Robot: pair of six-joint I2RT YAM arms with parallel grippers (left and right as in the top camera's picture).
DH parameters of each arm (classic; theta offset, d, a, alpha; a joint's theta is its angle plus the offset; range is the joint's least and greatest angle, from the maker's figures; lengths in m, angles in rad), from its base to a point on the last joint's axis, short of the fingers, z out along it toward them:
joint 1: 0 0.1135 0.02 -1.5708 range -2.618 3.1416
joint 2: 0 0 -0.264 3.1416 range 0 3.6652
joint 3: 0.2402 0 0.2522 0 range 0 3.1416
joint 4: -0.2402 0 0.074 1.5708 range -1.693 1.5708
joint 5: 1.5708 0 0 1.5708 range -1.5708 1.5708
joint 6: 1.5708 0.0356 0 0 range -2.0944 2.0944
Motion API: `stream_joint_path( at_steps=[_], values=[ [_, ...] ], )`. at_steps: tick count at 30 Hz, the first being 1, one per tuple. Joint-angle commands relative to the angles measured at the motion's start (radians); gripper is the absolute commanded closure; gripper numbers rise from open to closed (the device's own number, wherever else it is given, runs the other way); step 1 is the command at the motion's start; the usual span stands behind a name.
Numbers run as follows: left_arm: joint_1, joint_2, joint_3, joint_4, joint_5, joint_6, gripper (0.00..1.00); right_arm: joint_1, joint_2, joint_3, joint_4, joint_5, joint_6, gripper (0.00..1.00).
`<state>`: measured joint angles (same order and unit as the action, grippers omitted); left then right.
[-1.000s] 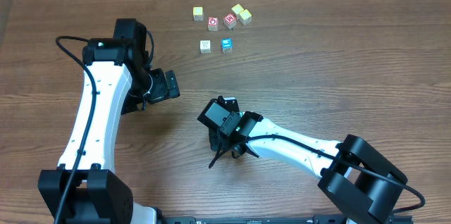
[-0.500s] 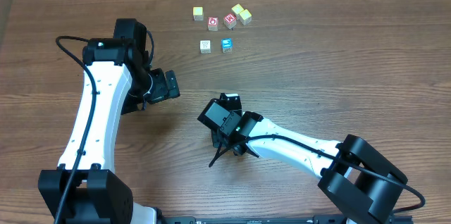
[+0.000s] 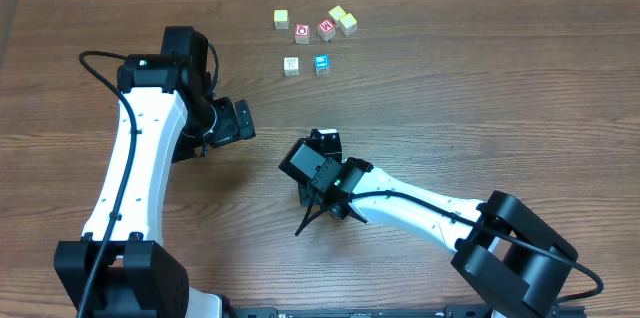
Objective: Flip 4 blocks
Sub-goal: 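Lower the block hammer face up left of the green 'B' block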
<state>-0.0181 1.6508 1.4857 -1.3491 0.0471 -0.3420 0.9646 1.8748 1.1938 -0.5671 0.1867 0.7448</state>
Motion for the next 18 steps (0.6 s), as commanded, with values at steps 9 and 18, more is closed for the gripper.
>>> stream_joint_path(
  at_steps=[9,18],
  values=[
    [-0.002,-0.009,0.021,0.0,-0.011,-0.018,0.0,0.003,0.0,0.09,-0.05,-0.08,-0.019,0.96],
    [-0.002,-0.009,0.021,0.0,-0.011,-0.018,0.0,0.007,0.0,0.035,-0.092,-0.079,-0.003,0.96]
  ],
)
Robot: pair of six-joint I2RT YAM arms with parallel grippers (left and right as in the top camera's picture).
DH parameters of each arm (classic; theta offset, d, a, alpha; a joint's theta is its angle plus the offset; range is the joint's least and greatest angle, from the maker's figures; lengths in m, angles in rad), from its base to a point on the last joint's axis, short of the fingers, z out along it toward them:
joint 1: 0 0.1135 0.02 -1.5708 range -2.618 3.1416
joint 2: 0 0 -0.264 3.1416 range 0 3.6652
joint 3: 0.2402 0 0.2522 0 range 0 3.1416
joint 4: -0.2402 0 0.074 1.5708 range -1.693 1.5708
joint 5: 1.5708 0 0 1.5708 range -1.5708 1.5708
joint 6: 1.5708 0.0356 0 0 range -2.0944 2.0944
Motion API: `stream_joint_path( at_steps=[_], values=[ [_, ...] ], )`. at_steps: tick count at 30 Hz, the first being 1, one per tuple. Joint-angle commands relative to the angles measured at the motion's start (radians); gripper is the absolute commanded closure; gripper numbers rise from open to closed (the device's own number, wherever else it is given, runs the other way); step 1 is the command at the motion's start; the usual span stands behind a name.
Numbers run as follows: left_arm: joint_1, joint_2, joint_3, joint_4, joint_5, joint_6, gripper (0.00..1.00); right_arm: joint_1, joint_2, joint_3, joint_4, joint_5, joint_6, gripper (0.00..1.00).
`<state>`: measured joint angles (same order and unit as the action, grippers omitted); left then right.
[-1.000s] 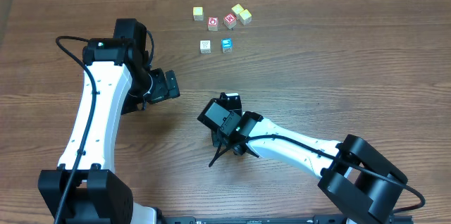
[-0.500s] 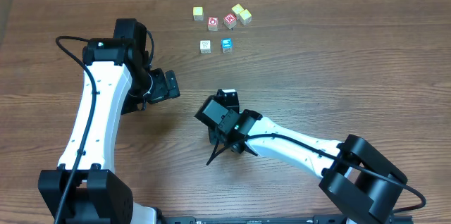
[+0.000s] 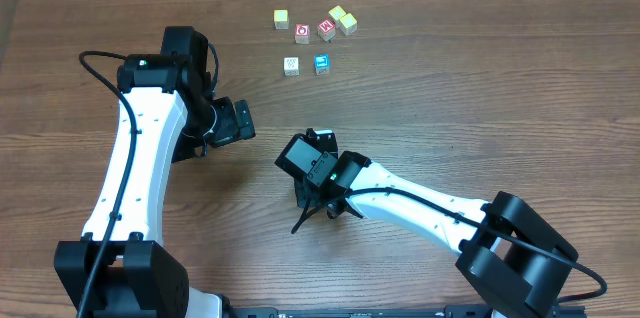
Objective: Flip 4 blocks
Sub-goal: 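Lower the block hammer face up left of the green 'B' block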
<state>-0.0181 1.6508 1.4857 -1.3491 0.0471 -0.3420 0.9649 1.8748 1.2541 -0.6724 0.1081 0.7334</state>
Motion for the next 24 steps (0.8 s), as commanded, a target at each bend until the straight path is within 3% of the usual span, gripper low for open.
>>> stream_joint_path(
  at_steps=[1,24],
  values=[
    [-0.002,-0.009,0.021,0.0,-0.011,-0.018,0.0,0.006,0.0,-0.031,0.021,0.003,0.008,0.96],
    [-0.002,-0.009,0.021,0.0,-0.011,-0.018,0.0,0.006,0.0,-0.059,0.074,0.094,0.007,0.96]
  ],
)
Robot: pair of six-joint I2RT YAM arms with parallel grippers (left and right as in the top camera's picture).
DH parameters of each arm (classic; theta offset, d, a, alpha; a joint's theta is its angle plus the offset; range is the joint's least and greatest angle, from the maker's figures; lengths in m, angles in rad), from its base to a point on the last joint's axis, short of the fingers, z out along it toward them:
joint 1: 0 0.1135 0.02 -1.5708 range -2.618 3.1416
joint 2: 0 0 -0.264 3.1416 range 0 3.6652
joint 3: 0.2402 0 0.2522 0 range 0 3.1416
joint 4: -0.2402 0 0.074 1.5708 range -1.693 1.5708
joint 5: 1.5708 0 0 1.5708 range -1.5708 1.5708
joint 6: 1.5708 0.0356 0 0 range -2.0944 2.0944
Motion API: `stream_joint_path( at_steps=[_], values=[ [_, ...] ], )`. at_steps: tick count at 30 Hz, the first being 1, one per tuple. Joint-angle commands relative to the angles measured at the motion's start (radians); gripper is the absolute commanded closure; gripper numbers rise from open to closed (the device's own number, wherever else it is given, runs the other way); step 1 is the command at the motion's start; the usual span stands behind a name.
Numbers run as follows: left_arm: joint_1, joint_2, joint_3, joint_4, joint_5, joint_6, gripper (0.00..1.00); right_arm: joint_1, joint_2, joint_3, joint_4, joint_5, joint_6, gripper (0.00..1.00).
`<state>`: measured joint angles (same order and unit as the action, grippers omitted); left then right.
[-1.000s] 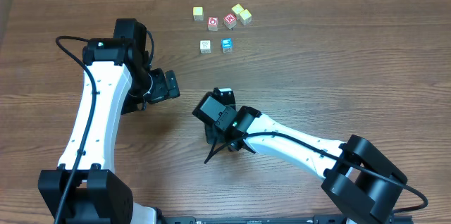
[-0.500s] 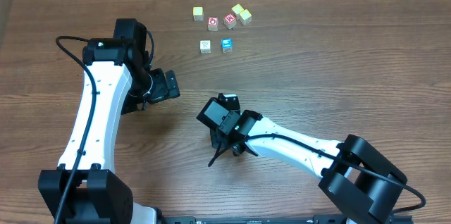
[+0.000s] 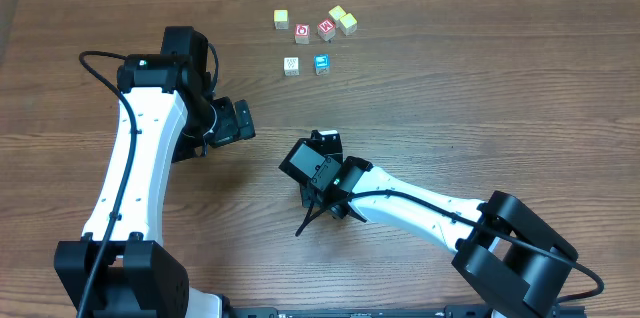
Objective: Flip 4 blocks
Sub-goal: 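Lower the block hammer face up left of the green 'B' block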
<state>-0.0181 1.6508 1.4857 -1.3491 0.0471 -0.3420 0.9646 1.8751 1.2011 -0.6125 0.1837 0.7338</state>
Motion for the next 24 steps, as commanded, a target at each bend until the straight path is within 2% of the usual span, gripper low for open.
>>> stream_joint_path(
  at_steps=[1,24],
  values=[
    [-0.002,-0.009,0.021,0.0,-0.011,-0.018,0.0,0.005,0.0,-0.006,0.017,0.019,0.007,0.96],
    [-0.002,-0.009,0.021,0.0,-0.011,-0.018,0.0,0.015,0.001,-0.035,0.036,0.008,0.007,0.96]
  ],
)
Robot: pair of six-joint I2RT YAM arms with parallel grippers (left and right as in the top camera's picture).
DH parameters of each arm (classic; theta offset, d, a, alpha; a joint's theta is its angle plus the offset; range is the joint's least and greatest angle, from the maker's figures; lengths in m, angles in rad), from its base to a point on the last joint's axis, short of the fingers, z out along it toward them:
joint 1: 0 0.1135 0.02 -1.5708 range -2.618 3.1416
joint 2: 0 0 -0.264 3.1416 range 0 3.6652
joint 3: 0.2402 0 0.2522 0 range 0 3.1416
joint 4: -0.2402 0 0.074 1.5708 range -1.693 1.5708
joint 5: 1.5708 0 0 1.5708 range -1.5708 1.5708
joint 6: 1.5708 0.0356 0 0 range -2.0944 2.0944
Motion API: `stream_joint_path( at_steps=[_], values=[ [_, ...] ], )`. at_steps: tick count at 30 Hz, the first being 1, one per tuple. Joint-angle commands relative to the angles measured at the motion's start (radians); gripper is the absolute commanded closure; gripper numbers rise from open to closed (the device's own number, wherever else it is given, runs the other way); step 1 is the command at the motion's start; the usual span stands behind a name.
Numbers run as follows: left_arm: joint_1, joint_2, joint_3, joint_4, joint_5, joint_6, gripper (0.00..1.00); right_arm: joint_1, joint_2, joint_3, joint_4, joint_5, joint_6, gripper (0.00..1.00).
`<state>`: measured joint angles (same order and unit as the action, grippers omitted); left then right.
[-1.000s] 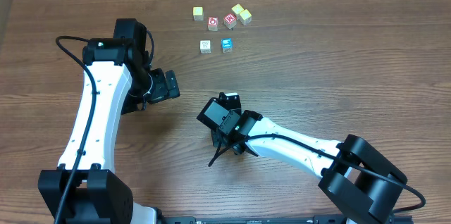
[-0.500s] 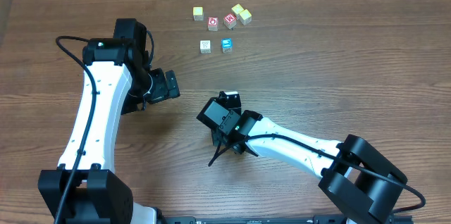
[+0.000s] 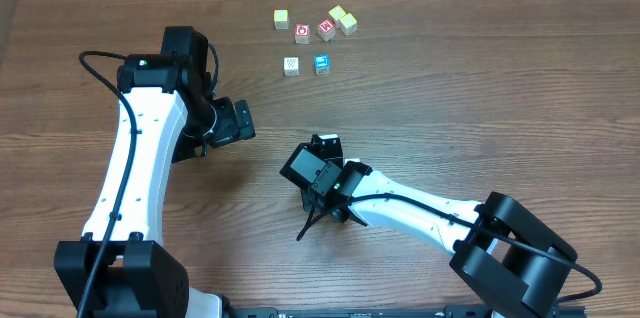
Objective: Flip 4 blocks
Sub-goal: 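Lower the block hammer face up left of the green 'B' block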
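Note:
Several small blocks lie at the far middle of the table in the overhead view: a pale yellow one (image 3: 281, 19), two red-faced ones (image 3: 302, 33) (image 3: 326, 29), two yellow ones (image 3: 338, 13) (image 3: 347, 24), a white one (image 3: 291, 65) and a blue-faced one (image 3: 321, 63). My left gripper (image 3: 241, 118) hangs left of and nearer than the blocks, pointing right. My right gripper (image 3: 326, 144) sits at mid-table, well short of the blue-faced block. Both are apart from every block. Their fingers are too dark and small to read.
The brown wooden table (image 3: 480, 88) fills the view. A cardboard wall runs along the far edge. A black cable (image 3: 312, 220) trails under the right arm's wrist. The left arm's white link (image 3: 135, 173) crosses the left side.
The right arm's wrist has shifted slightly toward the near edge. The left arm and all blocks are where they were.
The right arm's wrist stood at mid-table, then a little to the left, then back to the right, and now slightly nearer. The left arm stayed still throughout. None of the blocks changed place or face.

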<state>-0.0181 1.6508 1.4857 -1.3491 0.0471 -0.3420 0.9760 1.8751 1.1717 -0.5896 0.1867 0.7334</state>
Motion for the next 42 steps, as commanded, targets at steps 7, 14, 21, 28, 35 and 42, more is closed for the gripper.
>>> stream_joint_path(
  at_steps=[7,14,21,28,35,42],
  values=[
    [-0.002,-0.009,0.021,0.0,-0.011,-0.018,0.0,0.004,0.001,-0.006,0.028,0.041,0.008,0.96],
    [-0.002,-0.009,0.021,0.0,-0.011,-0.018,0.0,0.004,0.001,-0.006,0.038,0.041,0.008,0.96],
    [-0.002,-0.009,0.021,0.0,-0.011,-0.018,0.0,0.004,0.001,-0.006,0.042,0.049,0.007,0.96],
    [-0.002,-0.009,0.021,0.0,-0.011,-0.018,0.0,0.004,0.001,-0.005,0.045,0.048,0.007,0.96],
    [-0.002,-0.009,0.021,0.0,-0.011,-0.018,0.0,0.003,-0.003,0.05,0.019,-0.012,-0.001,0.96],
    [-0.002,-0.009,0.021,0.0,-0.011,-0.018,0.0,0.006,-0.006,0.088,0.055,-0.13,0.0,0.96]
  ],
)
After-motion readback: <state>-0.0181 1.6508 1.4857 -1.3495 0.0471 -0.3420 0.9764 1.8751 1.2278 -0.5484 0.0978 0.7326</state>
